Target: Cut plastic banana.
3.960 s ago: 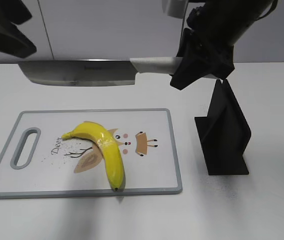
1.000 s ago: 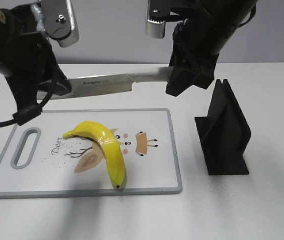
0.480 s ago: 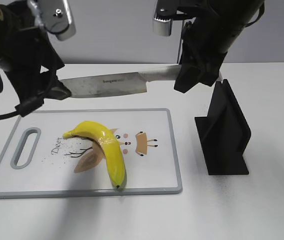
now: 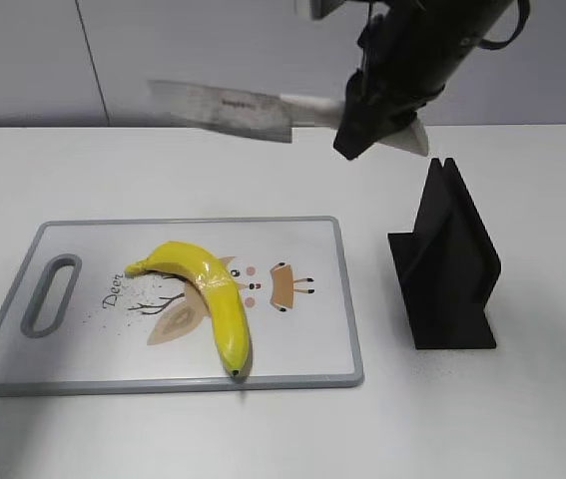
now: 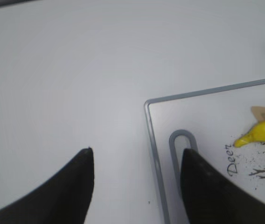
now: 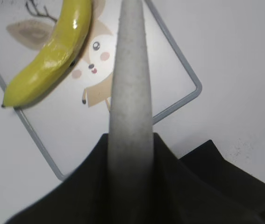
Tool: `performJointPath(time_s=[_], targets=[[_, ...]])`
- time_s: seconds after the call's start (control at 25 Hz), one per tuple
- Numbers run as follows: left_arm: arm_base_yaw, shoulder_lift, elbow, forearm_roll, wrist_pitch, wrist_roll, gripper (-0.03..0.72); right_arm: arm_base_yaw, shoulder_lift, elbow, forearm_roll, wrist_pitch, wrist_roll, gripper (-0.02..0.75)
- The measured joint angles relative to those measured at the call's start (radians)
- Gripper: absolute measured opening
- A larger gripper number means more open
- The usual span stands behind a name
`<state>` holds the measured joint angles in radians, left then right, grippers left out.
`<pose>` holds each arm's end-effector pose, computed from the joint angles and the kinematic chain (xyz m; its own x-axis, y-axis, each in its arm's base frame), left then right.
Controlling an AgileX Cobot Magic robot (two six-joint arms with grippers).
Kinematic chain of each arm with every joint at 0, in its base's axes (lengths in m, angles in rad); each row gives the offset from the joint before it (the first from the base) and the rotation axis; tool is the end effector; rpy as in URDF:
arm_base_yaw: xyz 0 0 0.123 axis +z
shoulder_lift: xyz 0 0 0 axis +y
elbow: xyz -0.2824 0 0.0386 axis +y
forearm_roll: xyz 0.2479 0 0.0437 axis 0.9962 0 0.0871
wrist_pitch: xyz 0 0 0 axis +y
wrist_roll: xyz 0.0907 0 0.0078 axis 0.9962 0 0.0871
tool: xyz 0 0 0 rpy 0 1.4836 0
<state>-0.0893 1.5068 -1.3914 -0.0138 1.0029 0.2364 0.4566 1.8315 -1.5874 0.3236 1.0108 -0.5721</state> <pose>0.3171 -0.0295 0.3440 -0.8105 0.3004 -0.5028 0.2866 0.9521 0.1069 0.3459 0.1973 0.2886 -0.5513 -0.6845 -0.4769 -0.7992 0.5974 0.0664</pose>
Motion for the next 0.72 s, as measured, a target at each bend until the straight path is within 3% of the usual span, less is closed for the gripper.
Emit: performJointPath(time_s=[0.28, 0.44, 0.72], targets=[[0.112, -0.004, -0.037, 0.004, 0.206, -0.091, 0.550, -0.003, -0.005, -0.069, -0.049, 0.042, 0.428, 0.188], [0.135, -0.099, 0.076, 0.022, 0.211, -0.094, 0.547, -0.039, -0.040, -0.046, -0.173, 0.124, 0.658, 0.188], [0.138, -0.434, 0.326, 0.026, 0.158, -0.094, 0.546, -0.111, -0.239, 0.181, -0.213, 0.022, 0.799, 0.188]])
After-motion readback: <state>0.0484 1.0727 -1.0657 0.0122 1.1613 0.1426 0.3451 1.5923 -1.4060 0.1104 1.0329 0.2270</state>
